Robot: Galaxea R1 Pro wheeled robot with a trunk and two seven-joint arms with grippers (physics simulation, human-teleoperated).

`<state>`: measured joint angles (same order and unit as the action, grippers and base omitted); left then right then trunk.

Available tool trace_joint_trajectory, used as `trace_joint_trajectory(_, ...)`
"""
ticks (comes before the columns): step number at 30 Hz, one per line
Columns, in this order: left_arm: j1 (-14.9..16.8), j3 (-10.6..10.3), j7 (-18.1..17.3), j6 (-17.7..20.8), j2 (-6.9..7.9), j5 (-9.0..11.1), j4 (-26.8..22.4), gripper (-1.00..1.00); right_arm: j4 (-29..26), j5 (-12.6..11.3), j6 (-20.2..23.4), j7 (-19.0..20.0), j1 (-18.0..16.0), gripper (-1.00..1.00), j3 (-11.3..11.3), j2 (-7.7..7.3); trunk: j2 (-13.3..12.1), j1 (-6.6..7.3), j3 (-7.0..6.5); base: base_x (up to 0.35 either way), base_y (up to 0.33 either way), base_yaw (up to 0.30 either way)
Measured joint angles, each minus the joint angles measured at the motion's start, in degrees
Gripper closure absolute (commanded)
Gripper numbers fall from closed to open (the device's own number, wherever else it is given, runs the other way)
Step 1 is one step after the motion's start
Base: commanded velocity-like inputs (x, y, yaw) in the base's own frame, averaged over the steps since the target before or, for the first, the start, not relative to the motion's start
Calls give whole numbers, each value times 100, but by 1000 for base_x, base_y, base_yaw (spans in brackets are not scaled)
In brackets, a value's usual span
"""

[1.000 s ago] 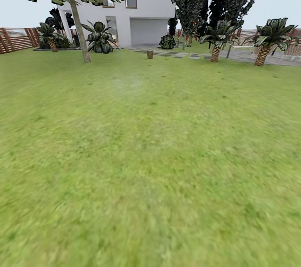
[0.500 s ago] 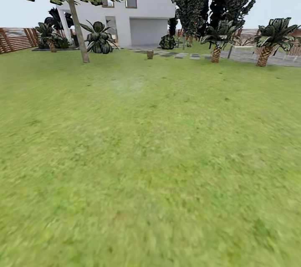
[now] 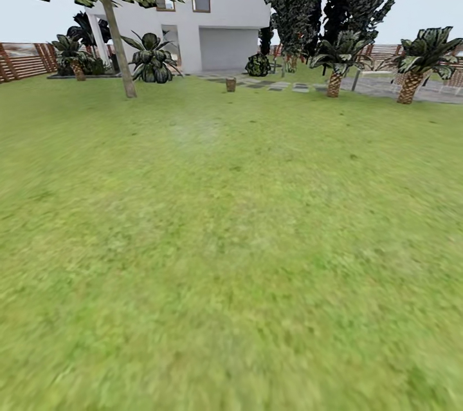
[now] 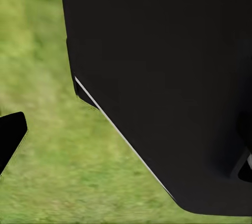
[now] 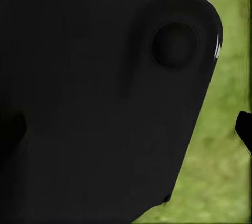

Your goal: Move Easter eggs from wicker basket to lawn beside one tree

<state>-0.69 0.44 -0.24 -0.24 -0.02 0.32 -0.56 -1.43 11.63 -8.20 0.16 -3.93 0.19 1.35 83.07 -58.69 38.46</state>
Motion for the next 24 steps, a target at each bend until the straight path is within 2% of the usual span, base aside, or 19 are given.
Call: trace_joint_trajectory(24,0,4,0,0,-7,0,-1,-100,7,7,5,0,0,-100,5,6,0,0,0,340,0,0)
